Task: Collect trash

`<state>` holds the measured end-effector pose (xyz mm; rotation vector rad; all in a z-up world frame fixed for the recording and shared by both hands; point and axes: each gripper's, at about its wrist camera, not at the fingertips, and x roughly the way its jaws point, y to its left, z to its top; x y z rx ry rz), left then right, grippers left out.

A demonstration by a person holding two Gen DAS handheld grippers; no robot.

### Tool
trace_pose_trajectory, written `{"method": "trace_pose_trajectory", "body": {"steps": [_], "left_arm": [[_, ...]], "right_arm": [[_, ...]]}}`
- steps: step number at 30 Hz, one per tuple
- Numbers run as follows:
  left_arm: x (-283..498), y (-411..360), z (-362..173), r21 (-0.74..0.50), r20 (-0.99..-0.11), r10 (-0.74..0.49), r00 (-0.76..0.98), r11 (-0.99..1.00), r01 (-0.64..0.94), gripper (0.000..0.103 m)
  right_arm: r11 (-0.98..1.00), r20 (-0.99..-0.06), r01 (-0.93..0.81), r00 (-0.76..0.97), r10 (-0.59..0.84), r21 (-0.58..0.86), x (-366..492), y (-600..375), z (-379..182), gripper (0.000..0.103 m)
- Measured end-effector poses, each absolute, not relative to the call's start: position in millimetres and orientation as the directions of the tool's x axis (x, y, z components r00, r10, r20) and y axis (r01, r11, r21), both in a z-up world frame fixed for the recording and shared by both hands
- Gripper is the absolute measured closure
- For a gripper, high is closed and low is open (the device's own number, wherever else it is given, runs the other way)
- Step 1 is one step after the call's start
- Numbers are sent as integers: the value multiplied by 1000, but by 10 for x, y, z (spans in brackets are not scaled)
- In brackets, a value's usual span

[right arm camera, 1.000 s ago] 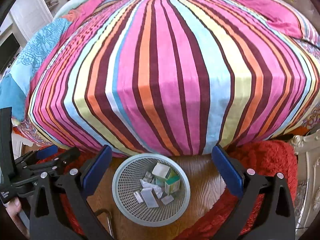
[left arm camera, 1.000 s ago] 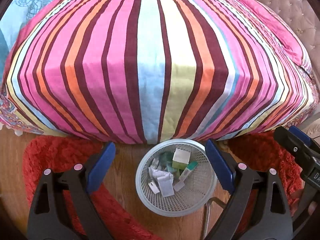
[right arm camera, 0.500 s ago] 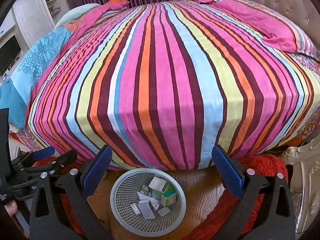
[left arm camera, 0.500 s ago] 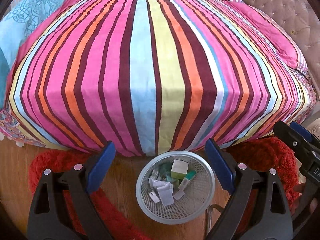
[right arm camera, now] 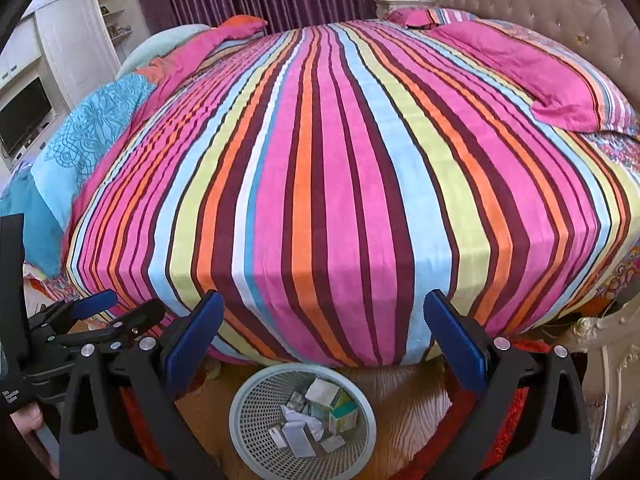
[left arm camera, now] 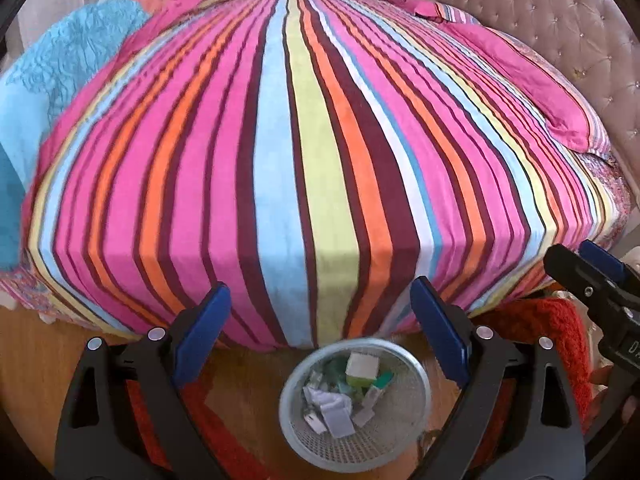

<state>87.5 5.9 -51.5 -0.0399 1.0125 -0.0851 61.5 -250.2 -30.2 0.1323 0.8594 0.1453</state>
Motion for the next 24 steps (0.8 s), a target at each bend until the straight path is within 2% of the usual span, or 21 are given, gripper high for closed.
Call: {"method": "trace_pose_trajectory", "body": {"steps": [3, 13, 24], "left_arm": [[928, 71, -406, -31, -831, -49, 554, 999, 41, 14], [1031, 31, -35, -113, -782, -127, 610, 992, 61, 14], [1148, 24, 194, -88, -755, -111, 647, 994, 67, 14]], "right_arm": [[983, -731, -80, 659, 174, 162, 650, -2498, -242, 7], [984, -679, -81, 714, 171, 161, 766, -2549, 36, 7], [984, -648, -80, 743, 166, 160, 838, -2588, 220, 7]]}}
